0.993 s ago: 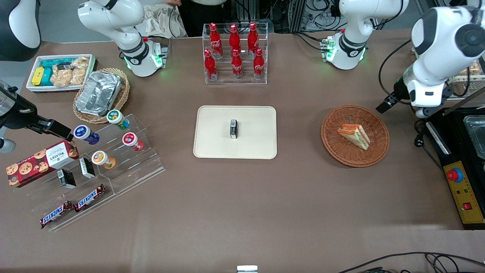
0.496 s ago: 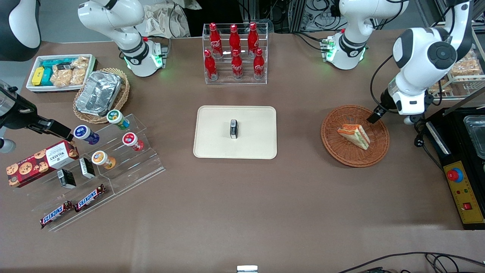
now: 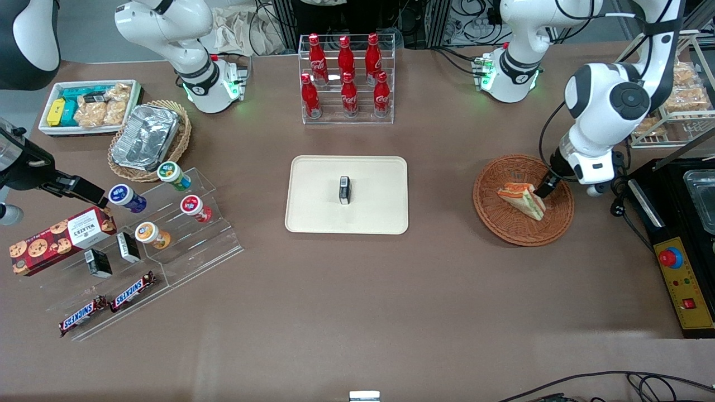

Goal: Place sandwich from basket to tray
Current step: 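Move the open left gripper down over the sandwich in the wicker basket, then close the left gripper on the wrapped sandwich, then lift the sandwich up out of the basket with the left gripper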

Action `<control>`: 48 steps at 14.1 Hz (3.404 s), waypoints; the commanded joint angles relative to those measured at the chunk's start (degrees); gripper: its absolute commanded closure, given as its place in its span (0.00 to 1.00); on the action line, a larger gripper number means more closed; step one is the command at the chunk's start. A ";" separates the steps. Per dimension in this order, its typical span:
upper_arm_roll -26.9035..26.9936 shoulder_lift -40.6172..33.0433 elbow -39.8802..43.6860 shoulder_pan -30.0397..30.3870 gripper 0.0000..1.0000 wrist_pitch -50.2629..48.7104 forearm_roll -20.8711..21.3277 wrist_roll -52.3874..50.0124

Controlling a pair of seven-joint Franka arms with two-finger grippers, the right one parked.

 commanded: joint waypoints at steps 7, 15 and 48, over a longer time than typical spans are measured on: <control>-1.64 6.07 0.51 -0.97 0.00 5.11 -0.13 -4.19; -1.56 8.71 -4.24 -1.06 0.00 12.85 0.67 -4.54; -16.49 0.52 34.23 -2.46 1.00 -42.08 -1.62 33.69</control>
